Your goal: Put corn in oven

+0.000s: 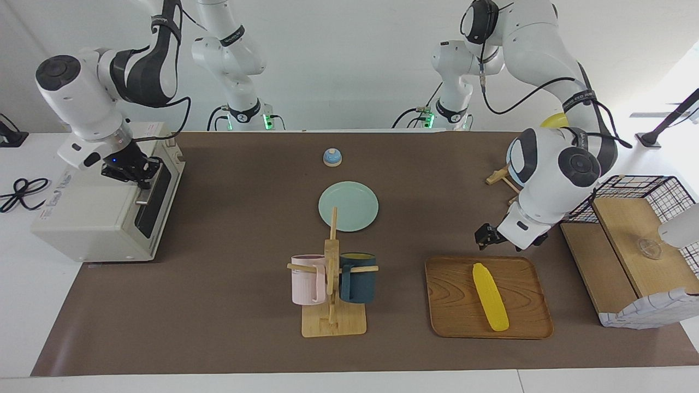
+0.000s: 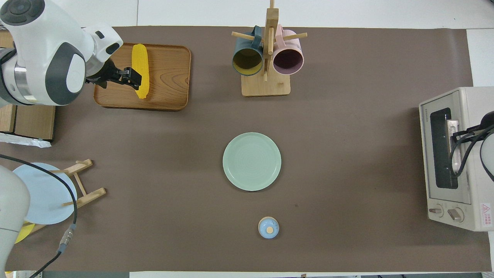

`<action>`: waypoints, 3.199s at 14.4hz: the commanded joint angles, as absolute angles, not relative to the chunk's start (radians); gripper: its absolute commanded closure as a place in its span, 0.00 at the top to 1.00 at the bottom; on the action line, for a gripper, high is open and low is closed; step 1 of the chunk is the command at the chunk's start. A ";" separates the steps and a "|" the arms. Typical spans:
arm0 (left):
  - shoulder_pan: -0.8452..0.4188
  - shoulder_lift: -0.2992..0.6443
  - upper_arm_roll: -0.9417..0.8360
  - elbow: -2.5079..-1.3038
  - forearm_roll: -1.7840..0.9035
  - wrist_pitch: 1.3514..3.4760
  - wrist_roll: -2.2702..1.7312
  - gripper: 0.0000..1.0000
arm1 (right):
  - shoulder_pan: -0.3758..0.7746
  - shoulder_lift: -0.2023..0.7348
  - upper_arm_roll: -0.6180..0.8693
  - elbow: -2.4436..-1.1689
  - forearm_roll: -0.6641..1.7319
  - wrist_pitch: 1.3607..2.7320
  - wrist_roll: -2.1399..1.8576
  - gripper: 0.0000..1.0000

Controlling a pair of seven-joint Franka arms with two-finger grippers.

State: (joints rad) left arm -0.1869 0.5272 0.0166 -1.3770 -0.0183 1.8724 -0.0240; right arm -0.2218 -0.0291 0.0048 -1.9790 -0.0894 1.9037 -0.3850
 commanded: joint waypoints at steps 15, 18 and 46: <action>-0.183 0.807 0.015 -1.187 -0.032 2.111 0.020 1.00 | -0.071 0.037 0.020 -2.105 -0.051 2.115 -0.279 0.00; -0.161 0.808 -0.009 -1.177 -0.031 2.108 0.020 1.00 | -0.055 0.037 0.020 -2.105 -0.048 2.109 -0.244 0.00; -0.317 0.318 -0.008 -1.457 -0.150 1.781 -0.239 0.00 | 0.038 0.021 0.026 -2.255 -0.044 2.269 -0.097 0.00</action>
State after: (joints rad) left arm -0.2701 0.4254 -0.0183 -1.3100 -0.1426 1.7699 -0.1817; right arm 0.0401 0.0473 0.0245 -2.2278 -0.0536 2.2517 -0.1047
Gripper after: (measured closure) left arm 0.458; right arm 0.991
